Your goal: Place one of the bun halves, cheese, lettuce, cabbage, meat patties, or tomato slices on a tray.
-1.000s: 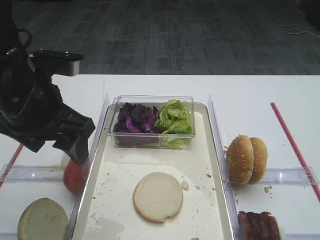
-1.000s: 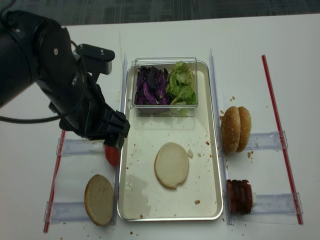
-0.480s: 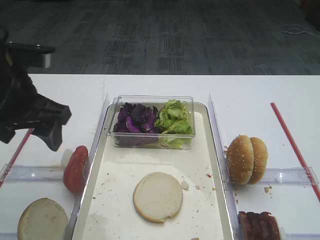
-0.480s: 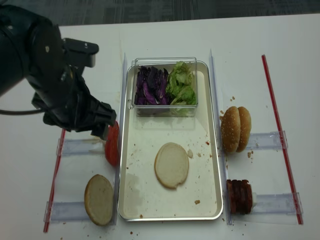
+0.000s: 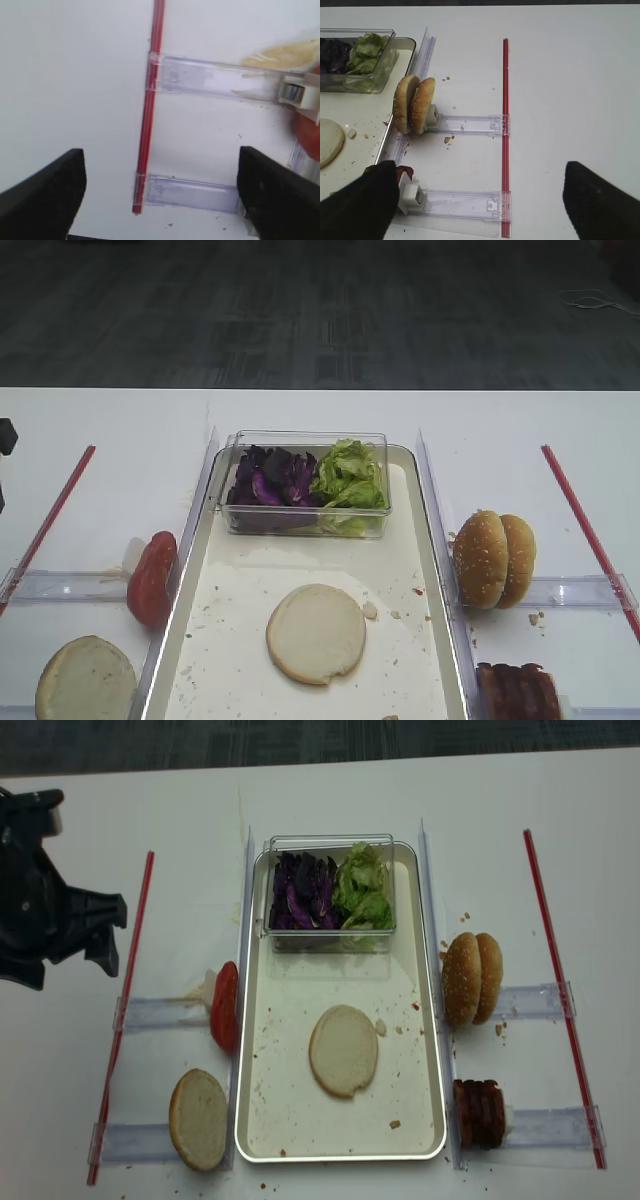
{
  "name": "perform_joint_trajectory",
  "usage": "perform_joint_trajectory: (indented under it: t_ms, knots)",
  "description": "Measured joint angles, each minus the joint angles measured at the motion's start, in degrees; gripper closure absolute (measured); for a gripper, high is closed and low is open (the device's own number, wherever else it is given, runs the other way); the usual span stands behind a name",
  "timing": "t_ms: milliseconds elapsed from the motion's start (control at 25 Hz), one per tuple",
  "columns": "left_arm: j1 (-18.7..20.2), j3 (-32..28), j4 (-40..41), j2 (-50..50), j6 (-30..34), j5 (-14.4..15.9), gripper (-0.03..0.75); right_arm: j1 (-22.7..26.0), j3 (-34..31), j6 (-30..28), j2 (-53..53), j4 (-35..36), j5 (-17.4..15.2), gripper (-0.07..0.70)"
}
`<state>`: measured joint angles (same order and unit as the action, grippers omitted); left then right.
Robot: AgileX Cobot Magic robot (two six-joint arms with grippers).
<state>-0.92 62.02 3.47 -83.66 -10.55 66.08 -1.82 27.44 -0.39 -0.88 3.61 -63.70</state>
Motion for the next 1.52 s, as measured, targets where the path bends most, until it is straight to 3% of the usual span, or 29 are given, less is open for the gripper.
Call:
perform_joint_trajectory:
  t_ms: [320, 760, 1000, 1160, 1520]
  knots:
    - [-0.40, -1.95, 2.09, 3.28, 1.31, 0.98, 0.115, 0.00, 0.00, 0.00, 0.00, 0.00, 0.00, -0.058]
    - [-0.40, -22.46, 1.00, 19.20, 1.45, 0.59, 0.115, 0.00, 0.00, 0.00, 0.00, -0.09, 0.00, -0.058]
    - [-0.40, -30.58, 0.87, 29.13, 1.45, -0.52, 0.115, 0.00, 0.00, 0.00, 0.00, -0.09, 0.00, -0.058]
    - [-0.40, -33.33, 0.87, 35.34, 1.45, -0.74, 0.115, 0.00, 0.00, 0.00, 0.00, -0.09, 0.00, -0.058]
    - [-0.40, -33.56, 0.87, 50.02, 1.45, -0.29, 0.115, 0.00, 0.00, 0.00, 0.00, -0.09, 0.00, -0.058]
